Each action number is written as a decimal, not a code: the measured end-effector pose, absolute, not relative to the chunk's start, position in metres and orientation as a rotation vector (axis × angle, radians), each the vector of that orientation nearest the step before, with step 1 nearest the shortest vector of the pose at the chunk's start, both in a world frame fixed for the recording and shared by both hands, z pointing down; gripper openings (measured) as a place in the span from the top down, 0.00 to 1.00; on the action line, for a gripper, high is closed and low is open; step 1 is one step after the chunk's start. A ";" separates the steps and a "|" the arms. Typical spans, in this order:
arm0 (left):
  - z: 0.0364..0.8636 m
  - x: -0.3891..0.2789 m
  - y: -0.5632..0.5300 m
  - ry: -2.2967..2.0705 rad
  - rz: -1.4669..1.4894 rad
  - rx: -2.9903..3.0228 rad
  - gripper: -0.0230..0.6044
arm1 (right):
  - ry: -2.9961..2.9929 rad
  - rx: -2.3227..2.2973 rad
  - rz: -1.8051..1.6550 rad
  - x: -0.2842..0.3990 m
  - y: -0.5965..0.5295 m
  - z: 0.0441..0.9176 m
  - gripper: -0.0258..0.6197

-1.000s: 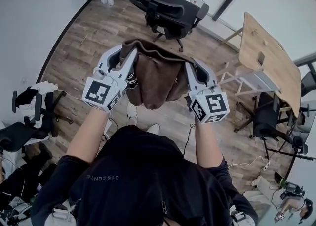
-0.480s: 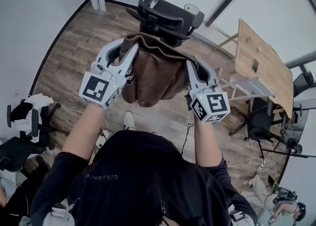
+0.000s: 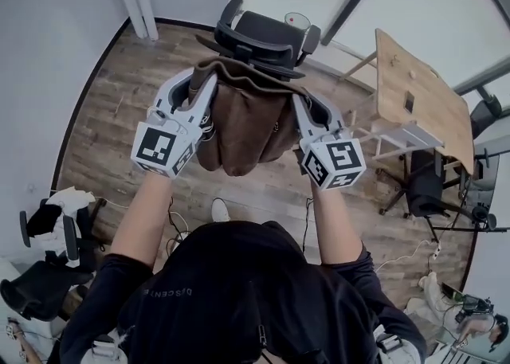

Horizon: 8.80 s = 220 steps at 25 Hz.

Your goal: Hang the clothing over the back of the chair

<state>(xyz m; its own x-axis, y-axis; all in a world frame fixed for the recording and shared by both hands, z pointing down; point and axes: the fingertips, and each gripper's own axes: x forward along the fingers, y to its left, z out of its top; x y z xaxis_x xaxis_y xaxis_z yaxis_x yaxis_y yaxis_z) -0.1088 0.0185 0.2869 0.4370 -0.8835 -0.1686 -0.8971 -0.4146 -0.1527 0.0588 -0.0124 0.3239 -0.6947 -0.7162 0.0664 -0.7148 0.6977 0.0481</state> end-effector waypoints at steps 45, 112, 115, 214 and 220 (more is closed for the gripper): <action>0.235 -0.114 -0.223 1.587 0.084 -2.394 0.85 | -2.912 1.084 -0.105 0.050 -0.258 0.276 0.89; 0.441 -0.142 -0.548 1.374 -0.228 -2.932 0.83 | -2.521 1.258 0.374 0.025 -0.519 0.460 0.87; 0.452 -0.139 -0.552 1.385 -0.264 -2.939 0.83 | -2.509 1.241 0.406 0.028 -0.523 0.471 0.87; 0.347 -0.001 -0.156 1.373 0.036 -2.758 0.93 | -2.941 0.991 0.010 0.082 -0.155 0.360 0.95; 0.345 -0.003 -0.142 1.382 0.040 -2.758 0.93 | -2.970 0.979 -0.025 0.076 -0.145 0.350 0.95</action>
<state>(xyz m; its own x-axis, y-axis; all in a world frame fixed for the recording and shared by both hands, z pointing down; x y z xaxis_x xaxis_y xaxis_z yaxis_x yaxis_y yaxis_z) -0.0030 -0.1418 0.3449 0.5986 -0.7995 -0.0486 -0.8010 -0.5974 -0.0391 0.0761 -0.1448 0.3499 -0.8038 -0.5948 0.0088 -0.5946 0.8038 0.0199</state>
